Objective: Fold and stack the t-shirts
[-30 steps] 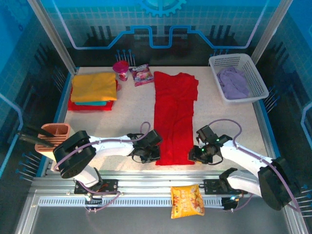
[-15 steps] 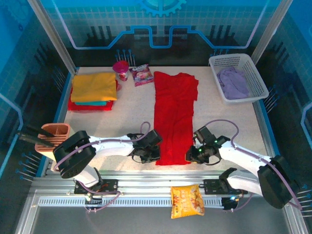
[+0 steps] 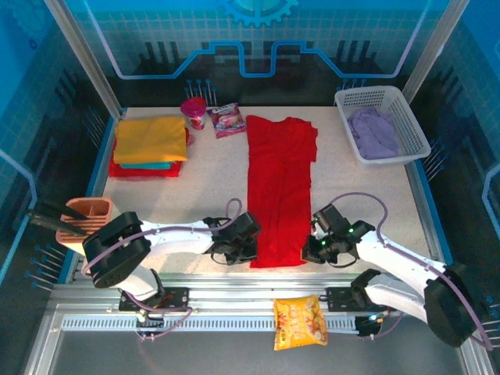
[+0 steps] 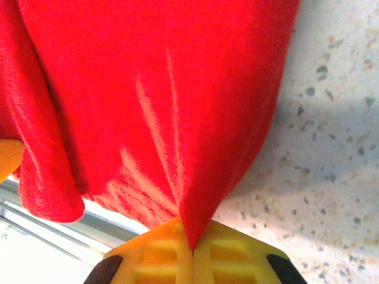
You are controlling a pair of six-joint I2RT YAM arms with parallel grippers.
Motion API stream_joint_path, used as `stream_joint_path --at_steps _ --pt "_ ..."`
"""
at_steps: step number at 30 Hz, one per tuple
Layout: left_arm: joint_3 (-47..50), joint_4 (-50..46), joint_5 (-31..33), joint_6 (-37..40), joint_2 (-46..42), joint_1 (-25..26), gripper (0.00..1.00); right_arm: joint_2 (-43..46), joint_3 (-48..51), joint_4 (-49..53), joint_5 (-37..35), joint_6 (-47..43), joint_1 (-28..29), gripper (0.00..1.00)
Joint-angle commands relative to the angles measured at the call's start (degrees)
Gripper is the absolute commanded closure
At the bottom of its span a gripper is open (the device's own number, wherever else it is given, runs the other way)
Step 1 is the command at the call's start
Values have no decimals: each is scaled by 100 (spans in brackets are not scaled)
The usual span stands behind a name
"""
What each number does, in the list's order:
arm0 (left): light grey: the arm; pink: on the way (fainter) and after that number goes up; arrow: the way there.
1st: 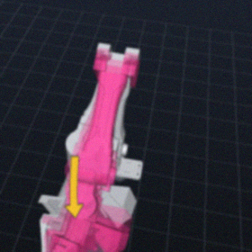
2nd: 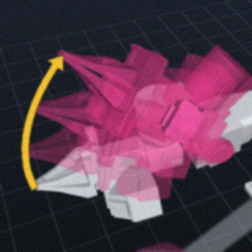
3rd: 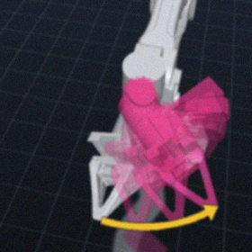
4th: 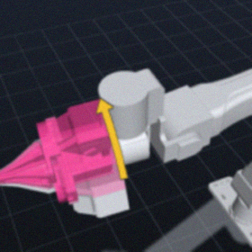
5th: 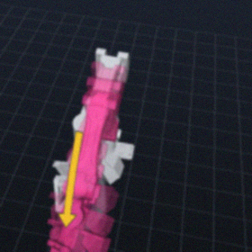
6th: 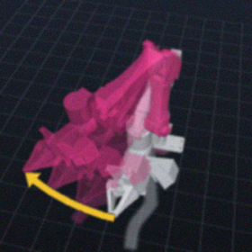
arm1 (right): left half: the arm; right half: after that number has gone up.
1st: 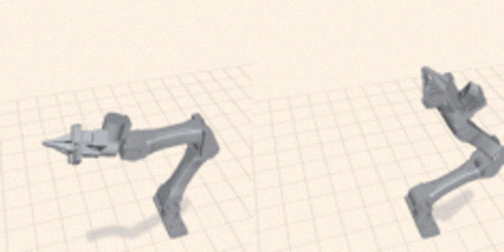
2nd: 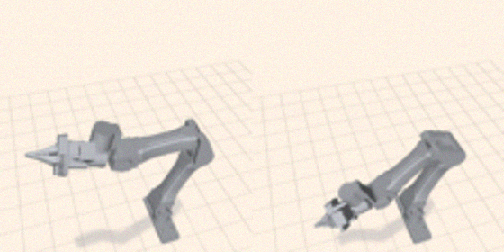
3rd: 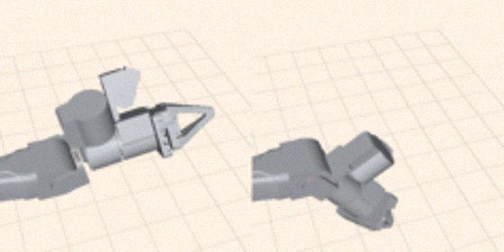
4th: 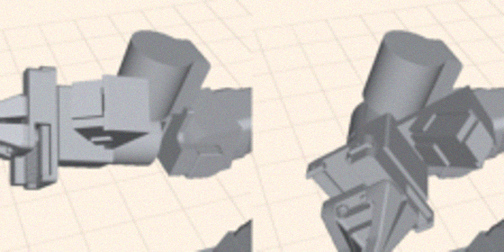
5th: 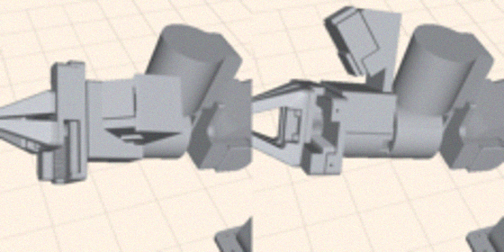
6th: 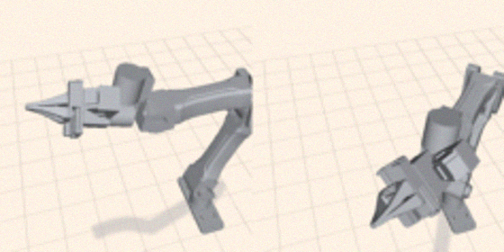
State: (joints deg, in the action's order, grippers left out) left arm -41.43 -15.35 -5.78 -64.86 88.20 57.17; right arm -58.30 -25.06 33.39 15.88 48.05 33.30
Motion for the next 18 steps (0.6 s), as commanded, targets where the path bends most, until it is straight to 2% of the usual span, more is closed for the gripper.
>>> stream_joint_path --at_steps 1,6,9,14,18 --pt "153 -310 63 -209 -286 208 100 342 1 603 -12 191 203 100" --pt "31 -844 193 -274 -811 330 100 893 -218 1250 -136 364 344 100" --pt "-191 -1153 317 -149 -1081 186 100 1037 -510 1444 -203 364 305 100" --pt "-717 -1365 47 401 -1131 -525 100 335 -1306 1475 -113 -202 -120 100" --pt "-1476 -1685 -116 1073 -771 -1072 100 -433 -1928 1190 205 -723 -675 100"
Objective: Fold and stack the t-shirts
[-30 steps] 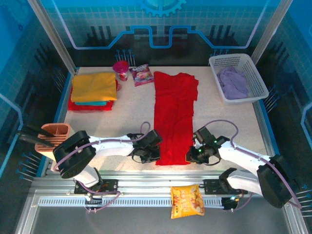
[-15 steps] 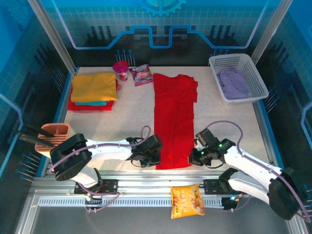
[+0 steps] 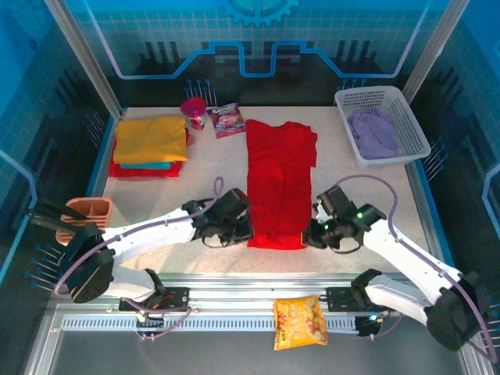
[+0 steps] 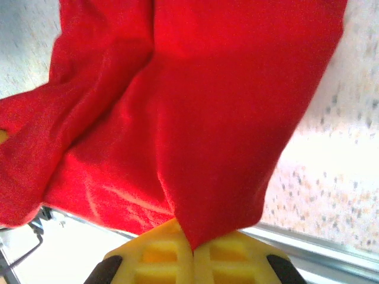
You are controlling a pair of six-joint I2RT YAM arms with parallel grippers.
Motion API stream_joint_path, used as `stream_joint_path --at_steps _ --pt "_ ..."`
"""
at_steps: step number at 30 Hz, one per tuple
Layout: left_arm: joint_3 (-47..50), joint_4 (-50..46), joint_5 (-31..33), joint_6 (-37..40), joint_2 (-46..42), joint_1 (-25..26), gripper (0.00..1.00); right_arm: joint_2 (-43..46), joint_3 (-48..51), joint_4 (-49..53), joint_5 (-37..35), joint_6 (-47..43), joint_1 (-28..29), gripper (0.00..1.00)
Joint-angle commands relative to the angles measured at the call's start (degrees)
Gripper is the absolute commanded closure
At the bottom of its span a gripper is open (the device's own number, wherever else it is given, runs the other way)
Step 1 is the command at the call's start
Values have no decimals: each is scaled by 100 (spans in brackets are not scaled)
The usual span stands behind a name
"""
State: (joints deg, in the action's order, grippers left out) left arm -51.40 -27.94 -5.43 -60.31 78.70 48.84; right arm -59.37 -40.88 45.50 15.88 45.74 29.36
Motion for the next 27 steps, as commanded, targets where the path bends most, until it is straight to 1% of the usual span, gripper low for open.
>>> stream_joint_path --at_steps 1,4,6,10,14,17,20,27 --pt "-656 -461 -177 760 311 -373 100 -555 -534 -93 269 -624 -421 100" --pt "-1137 -443 -431 1122 729 -790 100 -1291 -1245 -39 301 -1057 -798 100" --pt "-1576 -535 -440 1392 1067 -972 100 -1732 -1641 -42 400 -1279 -1022 100" --pt "-2734 -836 -638 1862 1988 -1407 100 -2571 -2325 -223 507 -1546 -1461 100" --pt "-3646 -871 -930 2028 2817 -1733 100 -3533 -3100 -170 663 -1772 -1690 100" --pt "-4217 -1019 -1034 2080 3383 -1870 100 -4023 -3465 -334 711 -1761 -1776 100" --pt "-4495 -1037 -995 2086 3713 -1971 100 -4565 -3879 -320 741 -1775 -1859 100" --pt "-4942 -1000 -1015 2022 4242 -2210 100 -5417 -4629 -349 795 -1729 -1993 100"
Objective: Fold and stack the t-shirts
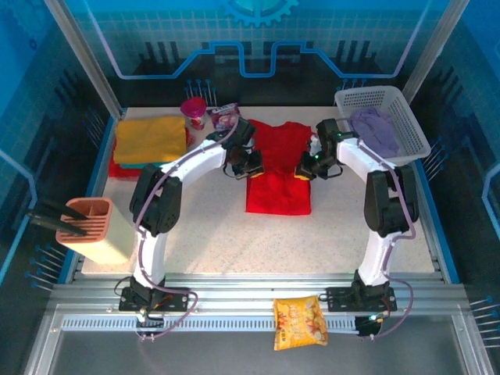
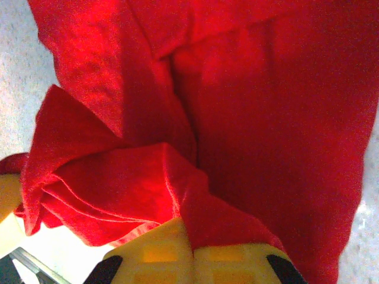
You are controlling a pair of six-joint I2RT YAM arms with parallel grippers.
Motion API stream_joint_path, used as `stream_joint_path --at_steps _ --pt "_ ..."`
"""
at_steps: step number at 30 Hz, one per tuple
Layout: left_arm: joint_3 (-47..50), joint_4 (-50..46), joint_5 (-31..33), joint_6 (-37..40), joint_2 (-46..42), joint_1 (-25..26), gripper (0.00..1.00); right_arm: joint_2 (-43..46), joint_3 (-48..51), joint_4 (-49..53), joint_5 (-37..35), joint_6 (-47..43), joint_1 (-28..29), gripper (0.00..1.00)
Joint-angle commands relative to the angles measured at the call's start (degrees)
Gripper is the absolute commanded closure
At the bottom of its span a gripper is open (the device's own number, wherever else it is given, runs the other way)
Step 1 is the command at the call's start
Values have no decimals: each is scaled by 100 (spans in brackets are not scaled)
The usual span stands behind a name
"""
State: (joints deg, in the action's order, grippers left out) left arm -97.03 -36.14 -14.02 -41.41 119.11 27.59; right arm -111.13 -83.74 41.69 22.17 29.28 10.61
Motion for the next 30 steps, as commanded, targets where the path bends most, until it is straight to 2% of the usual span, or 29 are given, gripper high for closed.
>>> stream_joint_path --at_steps 1,3,4,5,6,7,8,9,11,12,13,15,21,23,26,30 --pt "-489 -229 -138 141 306 -101 100 -340 -430 24 168 -64 -151 99" --pt "-681 -265 -111 135 490 -160 100 -550 -576 -32 172 -18 -199 94" --pt "-737 -237 -110 125 570 -194 96 -641 -662 -36 166 10 -238 93" --pt "-797 -246 -110 116 645 -221 92 -699 -717 -77 181 55 -279 85" --pt "-887 -306 -98 119 737 -266 84 -737 -788 -100 162 88 -316 62" --pt "-965 -373 -92 115 809 -309 67 -775 -867 -71 127 110 -348 47" --pt "-1001 -415 -119 102 844 -348 56 -787 -916 -57 150 122 -380 43" --pt "-994 -480 -99 134 829 -389 46 -775 -954 -38 185 125 -402 34" --pt "-828 -488 30 210 621 -414 40 -629 -936 17 171 22 -406 5" --pt "-653 -436 122 280 441 -413 36 -514 -881 62 79 -74 -389 0" --pt "-456 -415 221 352 255 -424 32 -330 -782 95 -19 -133 -375 0" --pt "-108 -432 342 528 -94 -424 30 40 -448 49 -88 -241 -375 0" --pt "1652 249 -83 808 -1203 -405 29 1279 1171 -308 -65 -381 -376 1" --pt "2224 592 -150 777 -1572 -354 28 1643 1758 -497 24 -235 -397 12" --pt "2941 1162 -411 660 -1947 -309 29 2007 2564 -821 347 -22 -445 20" --pt "3640 1982 -669 449 -2064 -218 34 2038 3004 -864 248 -260 -406 20"
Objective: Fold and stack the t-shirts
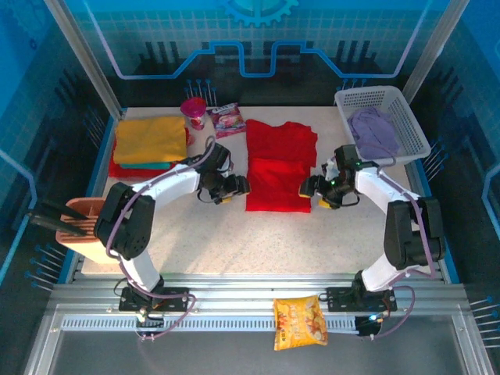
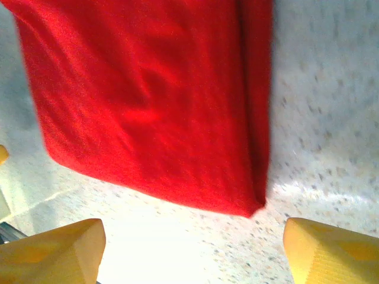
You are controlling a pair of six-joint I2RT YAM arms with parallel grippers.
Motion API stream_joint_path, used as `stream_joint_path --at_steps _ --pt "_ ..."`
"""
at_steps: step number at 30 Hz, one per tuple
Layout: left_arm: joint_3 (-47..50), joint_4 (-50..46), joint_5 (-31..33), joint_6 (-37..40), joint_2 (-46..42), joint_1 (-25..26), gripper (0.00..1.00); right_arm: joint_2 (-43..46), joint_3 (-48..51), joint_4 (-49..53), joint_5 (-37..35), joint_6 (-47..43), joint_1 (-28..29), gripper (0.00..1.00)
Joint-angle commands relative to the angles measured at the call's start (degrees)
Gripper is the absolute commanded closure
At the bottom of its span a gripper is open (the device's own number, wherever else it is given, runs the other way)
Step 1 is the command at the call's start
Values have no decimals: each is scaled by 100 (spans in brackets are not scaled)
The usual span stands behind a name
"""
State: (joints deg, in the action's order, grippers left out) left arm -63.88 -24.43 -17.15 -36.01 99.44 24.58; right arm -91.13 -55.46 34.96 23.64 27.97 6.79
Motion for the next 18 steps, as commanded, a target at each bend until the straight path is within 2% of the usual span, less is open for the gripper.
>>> stream_joint_path --at_steps 1,11,18 --pt "417 959 -369 -128 -69 135 36 -9 222 -187 44 -158 -4 20" --pt "544 1826 -490 -542 512 308 50 -503 292 -615 -18 -2 315 23" --pt "507 1352 -257 -526 499 346 53 -708 387 -930 -81 151 396 29"
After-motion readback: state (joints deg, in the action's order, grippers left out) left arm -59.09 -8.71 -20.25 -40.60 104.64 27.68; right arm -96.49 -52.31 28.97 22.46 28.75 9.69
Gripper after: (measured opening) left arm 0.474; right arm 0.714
